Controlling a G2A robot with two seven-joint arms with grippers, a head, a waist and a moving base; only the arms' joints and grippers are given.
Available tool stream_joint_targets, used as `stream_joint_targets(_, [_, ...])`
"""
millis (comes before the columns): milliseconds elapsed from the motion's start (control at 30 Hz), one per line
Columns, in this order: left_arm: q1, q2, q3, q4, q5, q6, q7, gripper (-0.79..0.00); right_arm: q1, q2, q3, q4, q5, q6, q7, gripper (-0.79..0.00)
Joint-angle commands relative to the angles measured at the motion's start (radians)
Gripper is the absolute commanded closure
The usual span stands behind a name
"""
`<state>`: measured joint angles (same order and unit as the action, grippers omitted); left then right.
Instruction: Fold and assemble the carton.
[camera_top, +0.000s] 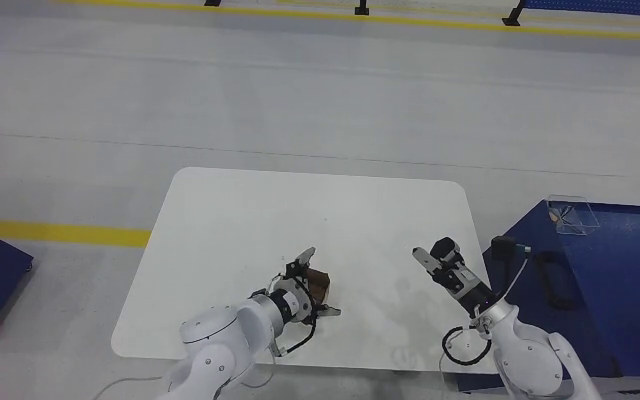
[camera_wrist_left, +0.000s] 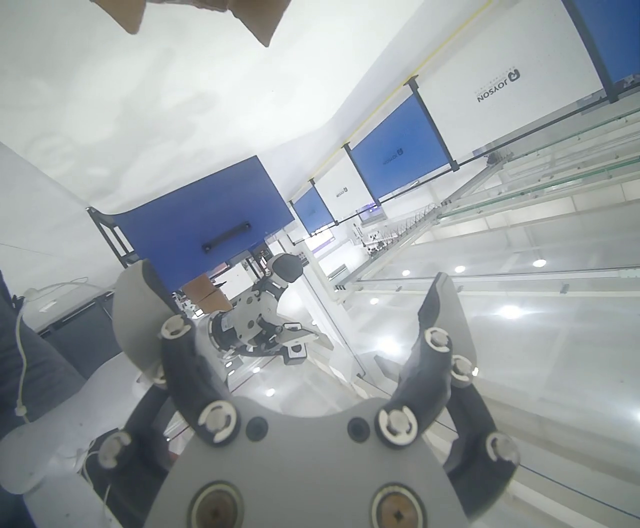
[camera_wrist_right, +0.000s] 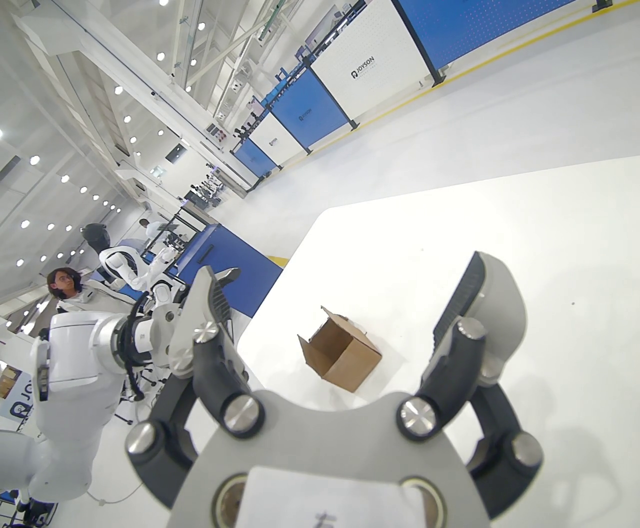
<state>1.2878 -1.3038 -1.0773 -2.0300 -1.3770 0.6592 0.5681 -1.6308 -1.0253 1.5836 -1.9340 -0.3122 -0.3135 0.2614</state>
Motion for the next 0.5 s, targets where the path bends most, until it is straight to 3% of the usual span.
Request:
stream_joint_targets(0, [0.0,0.001,0.002,-0.002,0.002,0.009,-0.025,-0.785,0.013,-0.005,-0.028,0.001,0.119,-0.005,0.016,-0.785])
stream_joint_targets(33, [-0.013,0.007,0.0,-0.002,0.05,0.065,-0.07,-0.785,0.041,-0.006,-0.031,0.009,0.139,0.008,0.022,-0.785])
stream_joint_targets(200, [-0.015,0.055,0.024,-0.115,0.423,0.353,-0.141,-0.785,0.166,-0.017,-0.147,-0.014,-0.176,0.193,-0.027,-0.785])
stream_joint_targets(300, [0.02,0.106,0.167,-0.104,0.663,0.353,-0.145,-0.785,0.258,-0.025,-0.261,0.01,-0.383,0.297,0.038,-0.785])
stream_joint_targets(467, [0.056,0.179,0.229,-0.052,0.774,0.353,-0.154,-0.785,0.421,-0.048,-0.424,0.138,-0.539,0.349,0.174,-0.785])
